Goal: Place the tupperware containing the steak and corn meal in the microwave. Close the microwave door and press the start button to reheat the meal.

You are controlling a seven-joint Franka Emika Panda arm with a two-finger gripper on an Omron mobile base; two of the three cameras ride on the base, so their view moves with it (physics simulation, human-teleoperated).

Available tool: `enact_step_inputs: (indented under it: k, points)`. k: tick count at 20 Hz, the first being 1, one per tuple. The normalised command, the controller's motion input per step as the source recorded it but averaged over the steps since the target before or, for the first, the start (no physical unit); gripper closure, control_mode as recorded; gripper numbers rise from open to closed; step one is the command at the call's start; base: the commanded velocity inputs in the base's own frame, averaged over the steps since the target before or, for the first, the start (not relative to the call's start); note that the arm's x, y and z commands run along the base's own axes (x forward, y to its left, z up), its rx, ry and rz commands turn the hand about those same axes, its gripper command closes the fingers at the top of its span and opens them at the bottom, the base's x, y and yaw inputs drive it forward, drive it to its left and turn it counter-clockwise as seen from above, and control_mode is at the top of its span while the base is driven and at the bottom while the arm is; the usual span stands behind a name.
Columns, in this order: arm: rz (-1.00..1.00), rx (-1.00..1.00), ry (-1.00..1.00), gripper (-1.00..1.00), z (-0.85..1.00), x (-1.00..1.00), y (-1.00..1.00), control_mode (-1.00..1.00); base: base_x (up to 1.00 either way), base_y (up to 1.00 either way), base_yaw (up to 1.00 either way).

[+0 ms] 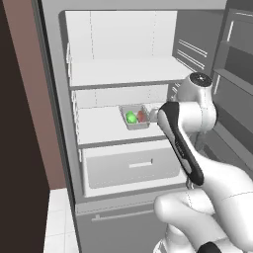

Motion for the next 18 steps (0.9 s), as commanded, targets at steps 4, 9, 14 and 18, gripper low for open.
enact_step_inputs:
  k: [4,9,14,18]
  points:
    - [-0.31,0.14,-0.21,-1.0,-0.38,0.0,0.12,-1.0,0.0,0.0,0.0]
    - [-0.29,0.16,-0.04,-1.0,-0.03,0.2,0.01,-1.0,0.0,0.0,0.0]
    - [-0.23,0.15,0.0,-1.0,0.0,0.56,0.0,-1.0,0.0,0.0,0.0]
    - [-0.17,0.18,0.02,-1.0,0.0,0.53,-0.04,-1.0,0.0,0.0,0.0]
